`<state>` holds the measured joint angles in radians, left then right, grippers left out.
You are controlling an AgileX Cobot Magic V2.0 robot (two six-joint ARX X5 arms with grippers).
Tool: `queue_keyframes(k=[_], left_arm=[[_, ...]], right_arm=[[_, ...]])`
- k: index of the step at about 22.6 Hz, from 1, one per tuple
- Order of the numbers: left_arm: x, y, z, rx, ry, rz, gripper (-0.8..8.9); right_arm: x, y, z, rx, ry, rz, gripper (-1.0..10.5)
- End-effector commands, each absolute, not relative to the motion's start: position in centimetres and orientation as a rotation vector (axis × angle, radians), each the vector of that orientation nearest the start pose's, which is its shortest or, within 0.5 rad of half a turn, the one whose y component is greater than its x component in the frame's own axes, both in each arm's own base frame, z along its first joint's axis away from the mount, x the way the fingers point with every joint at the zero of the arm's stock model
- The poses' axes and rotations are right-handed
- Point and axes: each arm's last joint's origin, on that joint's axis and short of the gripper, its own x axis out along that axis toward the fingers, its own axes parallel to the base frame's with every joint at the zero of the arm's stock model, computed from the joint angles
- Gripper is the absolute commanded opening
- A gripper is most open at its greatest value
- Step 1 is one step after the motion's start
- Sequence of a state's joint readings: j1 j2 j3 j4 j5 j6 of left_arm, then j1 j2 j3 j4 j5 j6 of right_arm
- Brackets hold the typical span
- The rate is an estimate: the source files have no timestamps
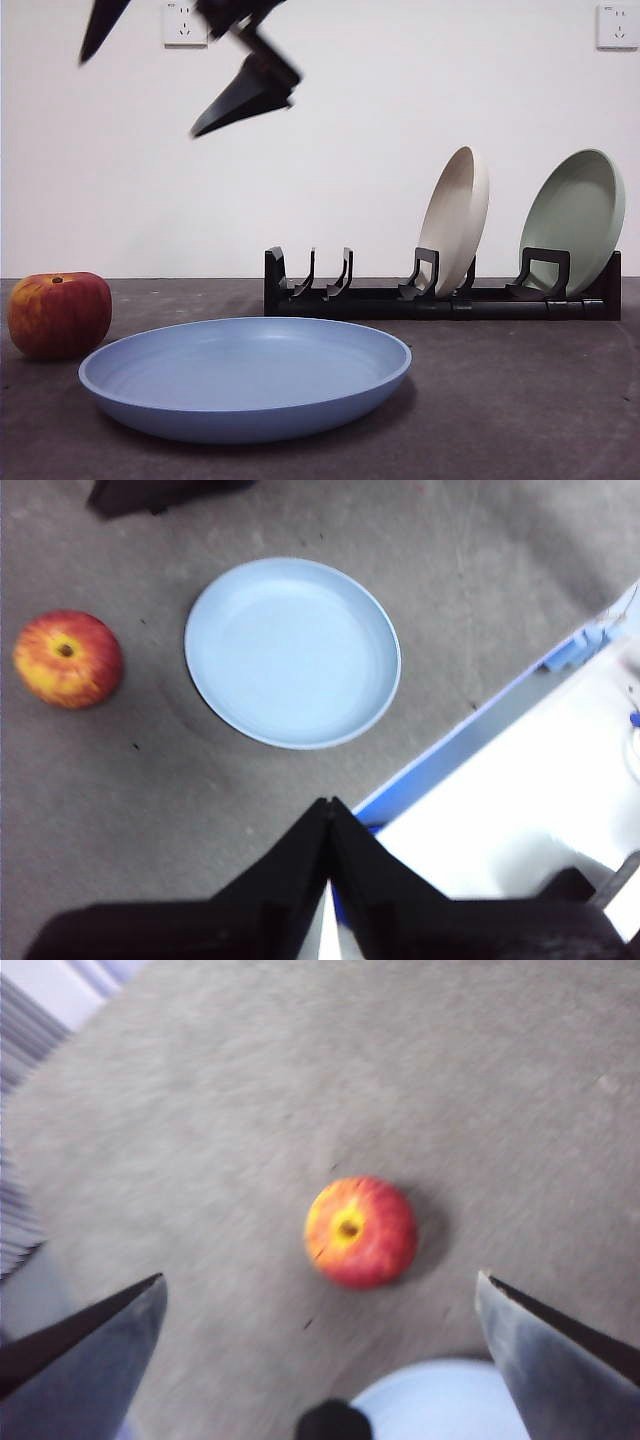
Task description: Take the blue plate from the plate rack,put the plate on the table,take the apple from the table,put the apple in the plate
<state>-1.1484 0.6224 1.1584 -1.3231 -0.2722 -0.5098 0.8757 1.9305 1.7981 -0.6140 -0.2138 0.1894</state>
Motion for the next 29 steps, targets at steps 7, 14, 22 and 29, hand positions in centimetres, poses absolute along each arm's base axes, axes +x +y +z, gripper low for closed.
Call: queue_keyframes(k=[7, 14, 22, 29], left_arm=[[1.0, -0.3, 36.9, -0.112, 0.684, -0.669, -0.07], [0.5, 0.6, 36.8, -0.148, 0.674, -0.703, -0.08], [0.5, 0.5, 36.8, -0.149, 0.684, -0.719, -0.08], [0.5, 0.5, 36.8, -0.15, 0.687, -0.725, -0.08]], right_arm=[[29.2, 40.8, 27.2, -0.227, 0.786, 0.916, 9.0], [29.4, 42.9, 20.8, -0.275, 0.904, 0.935, 9.0], [28.6, 44.2, 16.4, -0.328, 1.002, 0.948, 8.7], [28.8, 44.2, 15.5, -0.338, 1.009, 0.916, 0.3]])
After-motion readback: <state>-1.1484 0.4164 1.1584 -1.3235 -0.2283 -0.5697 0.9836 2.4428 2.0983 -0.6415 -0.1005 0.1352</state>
